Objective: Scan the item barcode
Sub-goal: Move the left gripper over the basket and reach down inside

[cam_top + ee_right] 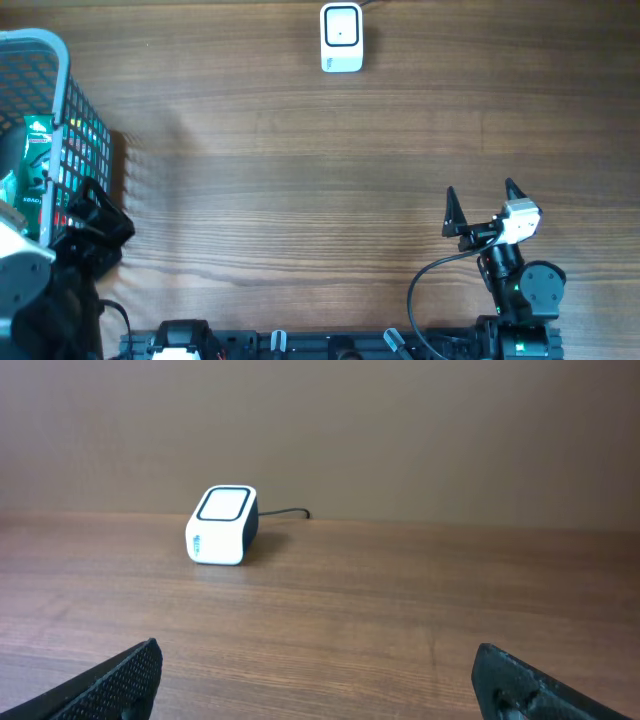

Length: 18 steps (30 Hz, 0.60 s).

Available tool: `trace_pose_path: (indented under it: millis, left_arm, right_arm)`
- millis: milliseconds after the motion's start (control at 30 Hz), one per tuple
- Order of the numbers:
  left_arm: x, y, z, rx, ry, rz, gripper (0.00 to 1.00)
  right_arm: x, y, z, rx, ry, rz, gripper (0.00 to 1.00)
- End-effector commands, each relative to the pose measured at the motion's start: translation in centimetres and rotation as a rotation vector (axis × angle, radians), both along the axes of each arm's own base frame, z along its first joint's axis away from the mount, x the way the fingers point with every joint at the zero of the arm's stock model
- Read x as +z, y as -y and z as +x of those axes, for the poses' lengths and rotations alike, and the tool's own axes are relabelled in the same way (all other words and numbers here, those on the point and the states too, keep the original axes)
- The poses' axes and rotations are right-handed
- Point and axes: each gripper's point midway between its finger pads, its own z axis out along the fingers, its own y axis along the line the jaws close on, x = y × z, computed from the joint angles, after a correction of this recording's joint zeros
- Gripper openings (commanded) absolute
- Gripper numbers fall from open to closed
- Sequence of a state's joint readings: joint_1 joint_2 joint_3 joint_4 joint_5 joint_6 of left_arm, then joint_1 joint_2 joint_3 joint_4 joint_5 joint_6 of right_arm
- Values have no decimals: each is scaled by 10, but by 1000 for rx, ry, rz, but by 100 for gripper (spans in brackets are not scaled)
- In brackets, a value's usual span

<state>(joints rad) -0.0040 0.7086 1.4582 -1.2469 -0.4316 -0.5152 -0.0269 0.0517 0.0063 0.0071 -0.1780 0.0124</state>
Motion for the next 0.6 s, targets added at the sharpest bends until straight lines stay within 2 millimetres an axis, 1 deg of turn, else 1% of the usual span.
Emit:
trace_pose_path:
  millis: [0, 67, 200, 300, 400, 567]
  left_arm:
    - [-7, -14, 10, 106, -48, -4, 100]
    - [-8, -22, 9, 169, -57, 2, 100]
    - [-10, -32, 5, 232, -71, 16, 100]
    - [-14, -47, 2, 338, -79, -17, 100]
    - [-22, -52, 7, 361, -114, -45, 100]
    - [-46, -67, 22, 416, -205, -122, 100]
  right_arm:
    - [-2, 1, 1, -7, -6, -12, 100]
    - [-2, 1, 1, -6, -6, -12, 100]
    - [-2, 1, 1, -7, -6, -12, 100]
    - [-2, 1, 1, -6, -6, -12, 100]
    - [-2, 1, 1, -6, -6, -12, 100]
    - [-2, 1, 1, -7, -6, -12, 100]
